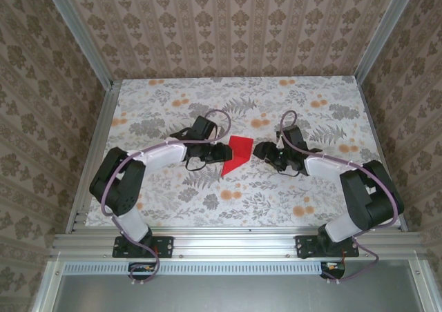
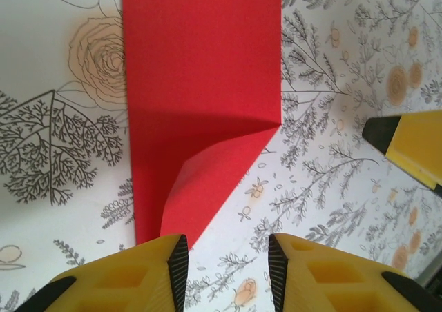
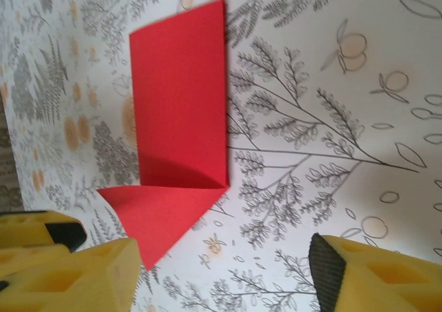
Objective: Fold a paper plane with a square sheet of paper (pick it up from the middle)
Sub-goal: Third fold the triangle at the center of the table, then fourth fold the wing at the center of the table.
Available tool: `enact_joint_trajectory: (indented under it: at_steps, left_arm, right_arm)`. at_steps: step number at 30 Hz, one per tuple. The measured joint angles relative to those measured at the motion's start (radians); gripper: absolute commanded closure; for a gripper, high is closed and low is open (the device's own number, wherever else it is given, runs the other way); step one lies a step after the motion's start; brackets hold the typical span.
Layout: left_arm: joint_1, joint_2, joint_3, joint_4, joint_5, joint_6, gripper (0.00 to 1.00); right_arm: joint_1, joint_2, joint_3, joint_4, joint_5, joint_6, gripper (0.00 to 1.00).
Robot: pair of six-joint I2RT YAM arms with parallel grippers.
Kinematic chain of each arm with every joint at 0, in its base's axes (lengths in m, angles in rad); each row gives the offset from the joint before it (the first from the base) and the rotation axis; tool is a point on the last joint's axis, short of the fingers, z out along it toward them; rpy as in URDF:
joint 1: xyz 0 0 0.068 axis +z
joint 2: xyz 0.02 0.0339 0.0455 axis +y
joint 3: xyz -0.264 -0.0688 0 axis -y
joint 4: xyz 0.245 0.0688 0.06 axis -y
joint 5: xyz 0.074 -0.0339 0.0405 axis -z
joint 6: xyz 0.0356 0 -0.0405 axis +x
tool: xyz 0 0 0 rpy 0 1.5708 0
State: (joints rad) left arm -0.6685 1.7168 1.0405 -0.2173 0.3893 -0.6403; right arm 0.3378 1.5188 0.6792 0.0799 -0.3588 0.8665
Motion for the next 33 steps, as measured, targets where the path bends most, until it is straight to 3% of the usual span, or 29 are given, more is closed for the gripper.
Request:
enact_joint_trajectory:
  at_steps: [8, 19, 33]
  left_arm:
    - [-0.007, 0.096, 0.015, 0.016, -0.068, -0.021, 0.8]
    - [-0.007, 0.136, 0.048, 0.011, -0.121, -0.021, 0.84]
    - [-0.005, 0.156, 0.048, 0.004, -0.128, -0.021, 0.84]
  right_arm:
    - [0.064, 0.068, -0.007, 0.159, -0.011, 0.079, 0.29]
    - [0.093, 0.224, 0.04, 0.262, -0.06, 0.167, 0.5]
    - [0.105, 0.283, 0.086, 0.28, -0.102, 0.206, 0.79]
